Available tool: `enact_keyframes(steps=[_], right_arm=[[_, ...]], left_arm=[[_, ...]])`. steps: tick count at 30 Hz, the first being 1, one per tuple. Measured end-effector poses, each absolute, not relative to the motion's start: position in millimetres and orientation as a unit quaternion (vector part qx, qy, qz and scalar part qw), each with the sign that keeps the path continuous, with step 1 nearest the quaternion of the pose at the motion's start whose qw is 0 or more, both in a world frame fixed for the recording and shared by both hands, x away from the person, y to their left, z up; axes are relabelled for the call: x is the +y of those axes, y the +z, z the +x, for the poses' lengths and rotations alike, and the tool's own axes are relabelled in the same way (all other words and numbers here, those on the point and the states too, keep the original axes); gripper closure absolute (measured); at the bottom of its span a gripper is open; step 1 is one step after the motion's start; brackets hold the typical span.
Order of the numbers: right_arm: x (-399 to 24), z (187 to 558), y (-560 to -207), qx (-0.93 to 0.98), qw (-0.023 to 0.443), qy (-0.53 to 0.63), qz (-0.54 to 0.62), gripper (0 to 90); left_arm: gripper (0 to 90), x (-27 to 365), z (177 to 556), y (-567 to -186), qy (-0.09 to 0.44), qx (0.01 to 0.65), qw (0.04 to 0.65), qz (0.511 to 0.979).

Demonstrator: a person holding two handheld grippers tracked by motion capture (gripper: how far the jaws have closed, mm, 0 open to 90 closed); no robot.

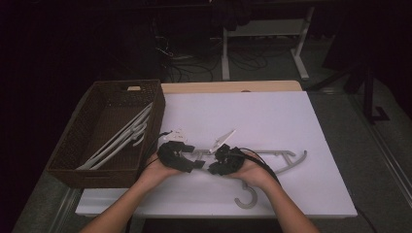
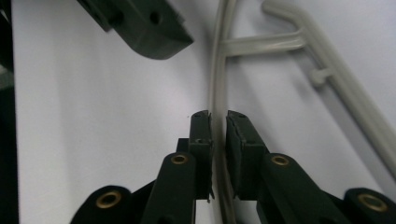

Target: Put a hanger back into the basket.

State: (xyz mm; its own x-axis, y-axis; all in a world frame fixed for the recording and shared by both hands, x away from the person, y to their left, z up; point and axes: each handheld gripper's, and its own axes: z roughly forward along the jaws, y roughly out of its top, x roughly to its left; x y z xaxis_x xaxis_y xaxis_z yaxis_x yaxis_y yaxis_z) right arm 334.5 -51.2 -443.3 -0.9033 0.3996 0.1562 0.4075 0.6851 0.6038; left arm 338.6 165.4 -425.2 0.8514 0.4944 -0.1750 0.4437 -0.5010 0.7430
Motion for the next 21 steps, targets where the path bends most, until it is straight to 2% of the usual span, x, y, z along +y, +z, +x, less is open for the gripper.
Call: enact_keyframes(steps=[3,7,11,13,14,21], right_arm=[[-69.2,335.8,-430.9,-0.906,-0.010,-0.347,-0.243,80.7],[-101.8,337.5,-419.3,-0.891,-0.036,-0.356,-0.280,88.7],[-145.4,337.1,-414.8,-0.875,-0.070,-0.353,-0.324,89.2],[-153.8,336.8,-414.2,-0.871,-0.076,-0.353,-0.334,89.2],[-186.2,335.8,-413.1,-0.857,-0.103,-0.346,-0.368,89.2],[-238.3,335.7,-419.2,-0.832,-0.140,-0.321,-0.430,89.3]], left_arm=[[23.4,165.1,338.6,-425.8,0.029,0.270,0.418,0.867],[23.4,165.1,338.4,-425.5,0.029,0.269,0.420,0.866],[23.4,165.3,338.1,-424.8,0.028,0.268,0.422,0.866],[23.4,165.1,338.2,-425.0,0.027,0.267,0.422,0.866],[23.5,165.0,338.2,-425.3,0.027,0.267,0.422,0.866],[23.4,164.4,338.0,-425.2,0.028,0.263,0.423,0.867]])
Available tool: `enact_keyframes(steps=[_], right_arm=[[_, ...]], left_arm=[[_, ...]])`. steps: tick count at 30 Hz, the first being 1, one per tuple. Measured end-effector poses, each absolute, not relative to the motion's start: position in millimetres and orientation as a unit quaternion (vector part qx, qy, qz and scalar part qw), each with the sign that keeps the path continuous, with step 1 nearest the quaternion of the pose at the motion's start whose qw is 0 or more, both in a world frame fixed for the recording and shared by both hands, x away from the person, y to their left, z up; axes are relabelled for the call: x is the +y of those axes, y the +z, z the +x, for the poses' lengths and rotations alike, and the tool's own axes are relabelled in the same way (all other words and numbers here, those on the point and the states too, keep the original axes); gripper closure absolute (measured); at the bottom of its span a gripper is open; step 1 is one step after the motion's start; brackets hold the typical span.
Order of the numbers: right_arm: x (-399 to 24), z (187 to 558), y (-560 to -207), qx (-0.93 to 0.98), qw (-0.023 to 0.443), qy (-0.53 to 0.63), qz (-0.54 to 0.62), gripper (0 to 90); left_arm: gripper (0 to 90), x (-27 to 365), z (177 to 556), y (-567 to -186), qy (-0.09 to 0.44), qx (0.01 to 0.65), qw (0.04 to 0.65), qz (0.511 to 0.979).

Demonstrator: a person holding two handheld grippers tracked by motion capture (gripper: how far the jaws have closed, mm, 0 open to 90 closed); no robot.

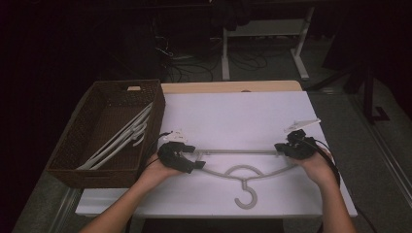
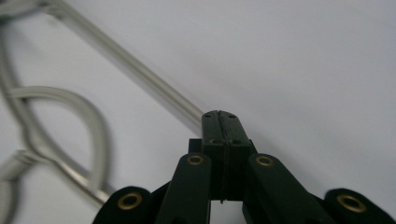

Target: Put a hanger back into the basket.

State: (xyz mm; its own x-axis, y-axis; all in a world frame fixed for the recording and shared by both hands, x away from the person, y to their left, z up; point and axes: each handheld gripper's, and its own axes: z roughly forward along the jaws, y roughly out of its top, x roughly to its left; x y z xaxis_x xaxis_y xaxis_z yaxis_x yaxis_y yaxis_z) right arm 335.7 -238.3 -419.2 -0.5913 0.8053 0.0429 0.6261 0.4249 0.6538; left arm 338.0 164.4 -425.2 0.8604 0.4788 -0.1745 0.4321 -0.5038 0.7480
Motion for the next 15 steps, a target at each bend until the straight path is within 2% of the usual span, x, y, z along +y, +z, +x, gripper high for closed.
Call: enact_keyframes(steps=[6,15], right_arm=[[-256.4,345.6,-434.7,0.824,0.136,0.298,0.462,89.4],[-257.1,352.6,-444.1,0.823,0.144,0.277,0.474,89.4]], left_arm=[[23.4,163.7,337.8,-426.0,0.027,0.261,0.422,0.868],[23.5,163.3,337.2,-426.6,0.028,0.258,0.421,0.869]])
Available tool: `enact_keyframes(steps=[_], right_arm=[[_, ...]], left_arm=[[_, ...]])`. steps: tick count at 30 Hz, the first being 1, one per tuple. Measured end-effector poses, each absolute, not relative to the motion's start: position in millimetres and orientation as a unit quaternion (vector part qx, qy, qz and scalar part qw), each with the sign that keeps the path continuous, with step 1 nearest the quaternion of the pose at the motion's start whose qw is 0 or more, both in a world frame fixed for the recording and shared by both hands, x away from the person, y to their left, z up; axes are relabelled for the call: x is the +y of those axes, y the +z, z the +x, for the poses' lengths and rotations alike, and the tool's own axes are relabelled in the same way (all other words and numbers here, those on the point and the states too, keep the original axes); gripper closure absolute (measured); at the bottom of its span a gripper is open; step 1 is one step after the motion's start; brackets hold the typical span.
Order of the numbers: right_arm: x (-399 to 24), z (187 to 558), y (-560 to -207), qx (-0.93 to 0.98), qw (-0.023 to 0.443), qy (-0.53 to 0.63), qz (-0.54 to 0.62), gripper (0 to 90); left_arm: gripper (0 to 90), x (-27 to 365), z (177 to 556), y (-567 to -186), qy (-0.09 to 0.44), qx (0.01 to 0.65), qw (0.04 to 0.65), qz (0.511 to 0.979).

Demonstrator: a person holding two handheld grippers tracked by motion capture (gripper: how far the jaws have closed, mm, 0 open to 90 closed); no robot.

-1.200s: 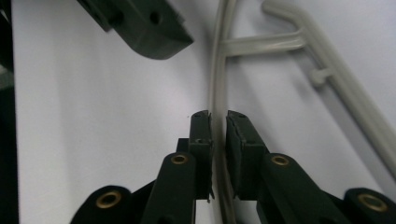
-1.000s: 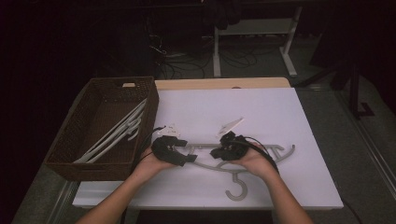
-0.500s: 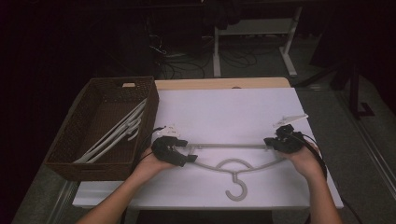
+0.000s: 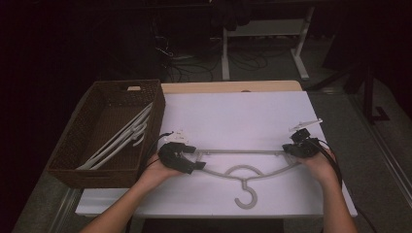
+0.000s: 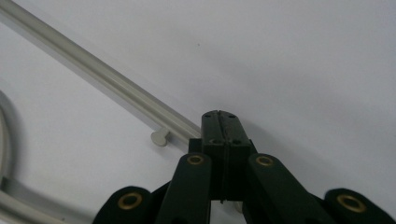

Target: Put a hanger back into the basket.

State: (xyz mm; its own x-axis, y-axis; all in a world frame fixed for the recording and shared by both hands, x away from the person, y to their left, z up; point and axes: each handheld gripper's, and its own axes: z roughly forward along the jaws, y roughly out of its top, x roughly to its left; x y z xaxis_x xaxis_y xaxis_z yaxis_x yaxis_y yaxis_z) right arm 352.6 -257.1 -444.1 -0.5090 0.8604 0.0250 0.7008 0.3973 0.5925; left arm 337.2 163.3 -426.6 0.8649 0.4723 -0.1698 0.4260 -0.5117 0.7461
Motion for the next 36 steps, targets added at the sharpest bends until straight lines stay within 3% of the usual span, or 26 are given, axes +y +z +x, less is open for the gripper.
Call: enact_keyframes(steps=[9,20,36], right_arm=[[-254.6,357.8,-448.7,0.824,0.138,0.263,0.483,89.5],[-253.4,361.2,-447.4,0.825,0.124,0.250,0.491,89.9],[-254.0,361.9,-447.8,0.826,0.122,0.252,0.489,89.9]], left_arm=[[23.5,155.7,335.8,-425.7,0.020,0.230,0.421,0.877],[26.0,116.7,335.6,-429.8,-0.011,0.137,0.386,0.912],[51.8,76.8,341.6,-444.6,-0.020,0.049,0.303,0.951]])
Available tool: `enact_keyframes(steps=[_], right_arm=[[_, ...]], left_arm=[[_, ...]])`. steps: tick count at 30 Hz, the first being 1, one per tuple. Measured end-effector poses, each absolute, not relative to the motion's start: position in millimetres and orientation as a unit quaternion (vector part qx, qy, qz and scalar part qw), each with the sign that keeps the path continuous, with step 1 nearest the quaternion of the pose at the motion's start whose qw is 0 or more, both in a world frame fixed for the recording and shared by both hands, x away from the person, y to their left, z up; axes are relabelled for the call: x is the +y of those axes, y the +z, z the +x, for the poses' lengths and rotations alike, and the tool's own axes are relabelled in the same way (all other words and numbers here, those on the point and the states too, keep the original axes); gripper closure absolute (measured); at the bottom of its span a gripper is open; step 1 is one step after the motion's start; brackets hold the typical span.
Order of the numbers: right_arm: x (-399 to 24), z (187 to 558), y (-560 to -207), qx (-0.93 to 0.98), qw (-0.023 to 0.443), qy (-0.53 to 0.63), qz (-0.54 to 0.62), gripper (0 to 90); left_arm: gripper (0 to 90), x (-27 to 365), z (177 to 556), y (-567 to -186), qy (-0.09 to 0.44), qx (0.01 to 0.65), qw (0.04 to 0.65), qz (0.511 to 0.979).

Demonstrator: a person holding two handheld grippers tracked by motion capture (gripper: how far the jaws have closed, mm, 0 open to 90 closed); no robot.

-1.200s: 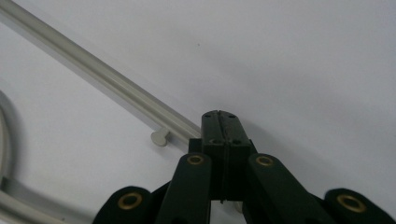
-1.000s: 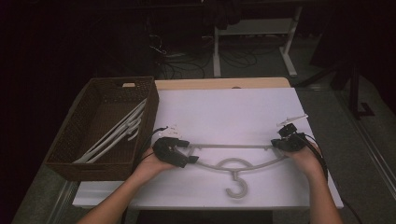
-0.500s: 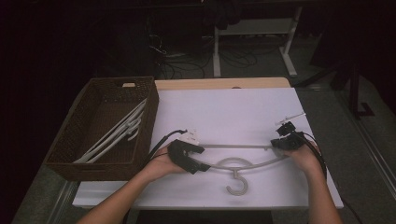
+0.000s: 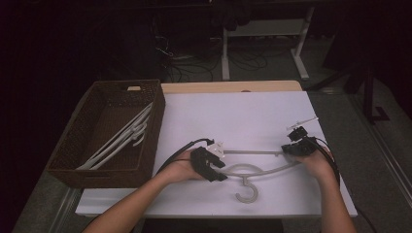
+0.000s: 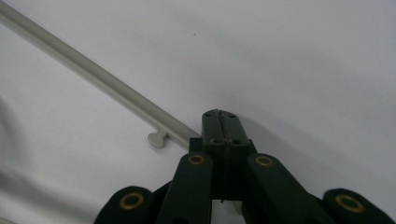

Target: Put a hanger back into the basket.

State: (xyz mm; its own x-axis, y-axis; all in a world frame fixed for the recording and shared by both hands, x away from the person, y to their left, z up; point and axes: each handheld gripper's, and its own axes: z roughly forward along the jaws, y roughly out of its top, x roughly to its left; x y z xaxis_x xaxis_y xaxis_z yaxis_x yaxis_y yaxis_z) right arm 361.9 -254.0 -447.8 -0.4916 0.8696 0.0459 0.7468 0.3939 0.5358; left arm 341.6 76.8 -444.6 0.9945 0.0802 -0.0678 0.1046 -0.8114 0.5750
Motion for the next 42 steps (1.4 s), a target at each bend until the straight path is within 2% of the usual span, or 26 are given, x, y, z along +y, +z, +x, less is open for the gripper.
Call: enact_keyframes(steps=[6,11,19,22,23,31,37,38,39,42], right_arm=[[-254.1,362.2,-447.9,0.826,0.121,0.253,0.489,90.0],[-253.2,362.1,-447.9,0.826,0.123,0.252,0.489,90.0],[-249.7,362.8,-445.7,0.836,0.132,0.239,0.476,89.7],[-248.3,362.4,-440.7,0.835,0.150,0.251,0.466,88.7],[-248.6,361.7,-435.5,0.829,0.154,0.266,0.466,86.6],[-251.5,353.7,-407.7,0.807,0.161,0.334,0.460,72.9],[-253.8,346.8,-400.8,0.800,0.158,0.350,0.461,56.2],[-253.8,346.8,-400.8,0.800,0.158,0.350,0.461,56.2],[-254.2,343.2,-397.6,0.797,0.158,0.358,0.461,48.9],[-254.2,340.0,-395.0,0.796,0.156,0.366,0.457,42.4]], left_arm=[[61.4,73.3,341.3,-446.1,-0.014,0.034,0.285,0.958],[73.2,70.6,341.1,-445.8,-0.003,0.018,0.276,0.961],[75.9,71.6,341.0,-446.3,-0.002,-0.006,0.280,0.960],[79.3,71.4,340.6,-446.3,-0.006,-0.010,0.281,0.960],[81.8,71.2,340.8,-446.5,-0.009,0.000,0.282,0.959],[82.1,73.3,341.9,-445.6,-0.019,0.008,0.283,0.959],[82.1,80.0,342.8,-440.2,-0.035,0.029,0.299,0.953],[82.1,80.0,342.8,-440.2,-0.035,0.029,0.299,0.953],[82.2,84.8,345.1,-436.7,-0.036,0.049,0.310,0.949],[82.2,90.6,348.2,-432.6,-0.038,0.069,0.321,0.944]])
